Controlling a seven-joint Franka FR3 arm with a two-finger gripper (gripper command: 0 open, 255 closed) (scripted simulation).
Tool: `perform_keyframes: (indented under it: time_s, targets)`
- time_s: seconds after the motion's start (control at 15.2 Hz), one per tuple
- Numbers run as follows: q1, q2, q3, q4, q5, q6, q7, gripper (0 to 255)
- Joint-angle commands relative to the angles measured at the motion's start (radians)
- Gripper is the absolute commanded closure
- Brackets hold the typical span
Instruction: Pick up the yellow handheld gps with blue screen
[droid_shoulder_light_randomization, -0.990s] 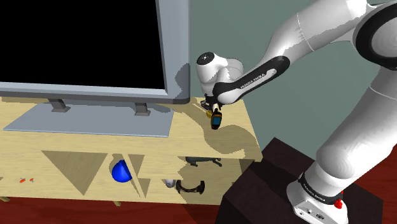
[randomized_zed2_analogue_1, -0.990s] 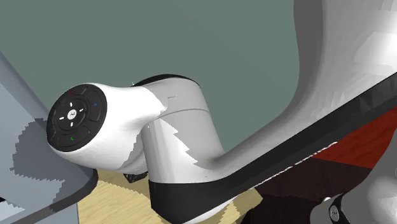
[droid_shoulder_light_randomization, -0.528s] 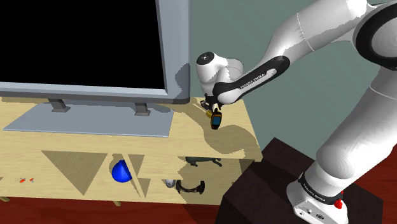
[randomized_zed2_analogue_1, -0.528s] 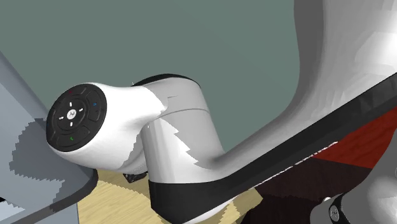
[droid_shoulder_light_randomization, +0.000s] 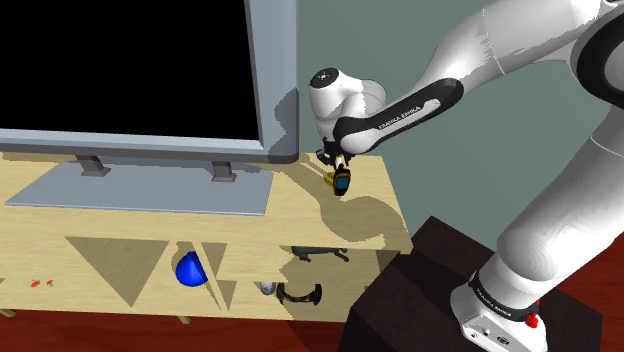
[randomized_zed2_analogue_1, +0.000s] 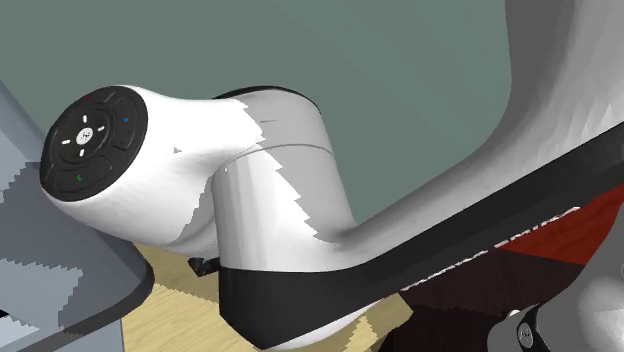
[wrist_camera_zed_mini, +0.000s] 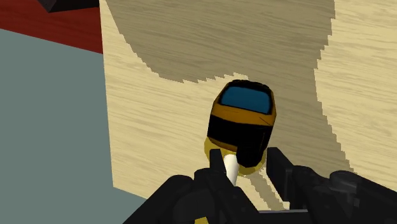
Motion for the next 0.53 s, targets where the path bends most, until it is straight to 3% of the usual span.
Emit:
perform_keyframes:
  time_s: [0.0,0.46]
  targets:
    - [0.0,-0.016,0.001,0.01,0.017,-0.02,-0.018,255]
    - [0.001,-0.068,0.002,0.051,0.069,-0.091,-0.078,255]
